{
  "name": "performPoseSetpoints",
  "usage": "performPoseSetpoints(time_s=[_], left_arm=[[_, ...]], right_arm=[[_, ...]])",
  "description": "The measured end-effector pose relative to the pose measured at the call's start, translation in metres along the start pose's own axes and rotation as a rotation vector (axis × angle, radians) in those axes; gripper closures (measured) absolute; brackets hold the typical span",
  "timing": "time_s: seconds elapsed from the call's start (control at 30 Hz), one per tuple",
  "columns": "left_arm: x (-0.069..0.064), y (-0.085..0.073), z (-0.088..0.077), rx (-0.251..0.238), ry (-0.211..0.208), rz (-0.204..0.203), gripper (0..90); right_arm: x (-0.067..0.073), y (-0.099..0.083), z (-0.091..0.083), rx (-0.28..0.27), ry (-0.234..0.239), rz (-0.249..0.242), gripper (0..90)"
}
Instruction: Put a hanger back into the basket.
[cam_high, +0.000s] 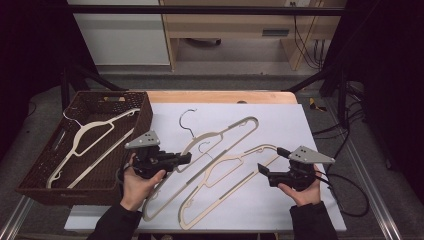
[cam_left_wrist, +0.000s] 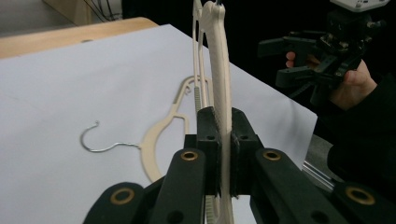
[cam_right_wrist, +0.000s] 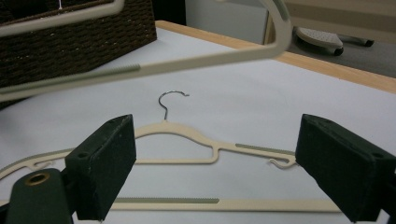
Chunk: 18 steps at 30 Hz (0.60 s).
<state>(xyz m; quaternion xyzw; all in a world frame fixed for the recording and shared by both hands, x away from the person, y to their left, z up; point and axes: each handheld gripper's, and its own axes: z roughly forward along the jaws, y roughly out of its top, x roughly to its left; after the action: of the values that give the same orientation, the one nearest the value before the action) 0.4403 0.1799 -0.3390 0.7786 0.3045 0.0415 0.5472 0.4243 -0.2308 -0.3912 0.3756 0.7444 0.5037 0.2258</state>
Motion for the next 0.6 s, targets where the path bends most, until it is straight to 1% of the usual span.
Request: performPoseSetpoints(time_s=[0.07, 0.13, 0.2, 0.23, 0.27, 0.5, 0.57, 0.6], left_arm=[[0.001, 0.002, -0.008, 0.001, 0.021, 0.019, 85.4], [0.002, 0.004, -0.014, 0.014, 0.033, 0.042, 85.4], [0.004, 0.006, -0.018, 0.025, 0.048, 0.06, 85.4], [0.004, 0.006, -0.018, 0.025, 0.048, 0.06, 85.4], [0.006, 0.008, -0.023, 0.028, 0.055, 0.074, 85.4], [0.016, 0.02, -0.044, 0.041, 0.082, 0.106, 85.5], [0.021, 0.025, -0.051, 0.042, 0.091, 0.109, 85.5], [0.024, 0.027, -0.055, 0.043, 0.087, 0.107, 85.5]], right_arm=[[0.0, 0.0, 0.0, 0.0, 0.002, 0.002, 12.6], [-0.001, -0.001, 0.0, 0.001, 0.004, 0.001, 12.3], [-0.002, -0.001, 0.001, 0.004, -0.009, 0.005, 12.1], [-0.003, -0.001, 0.001, 0.006, -0.013, 0.003, 12.0], [-0.003, -0.002, 0.001, 0.006, -0.015, 0.005, 11.9], [-0.005, -0.002, 0.0, 0.004, -0.017, 0.006, 11.3], [-0.005, -0.002, 0.0, 0.002, -0.02, 0.009, 11.1], [-0.006, -0.002, -0.001, 0.0, -0.021, 0.01, 11.1]])
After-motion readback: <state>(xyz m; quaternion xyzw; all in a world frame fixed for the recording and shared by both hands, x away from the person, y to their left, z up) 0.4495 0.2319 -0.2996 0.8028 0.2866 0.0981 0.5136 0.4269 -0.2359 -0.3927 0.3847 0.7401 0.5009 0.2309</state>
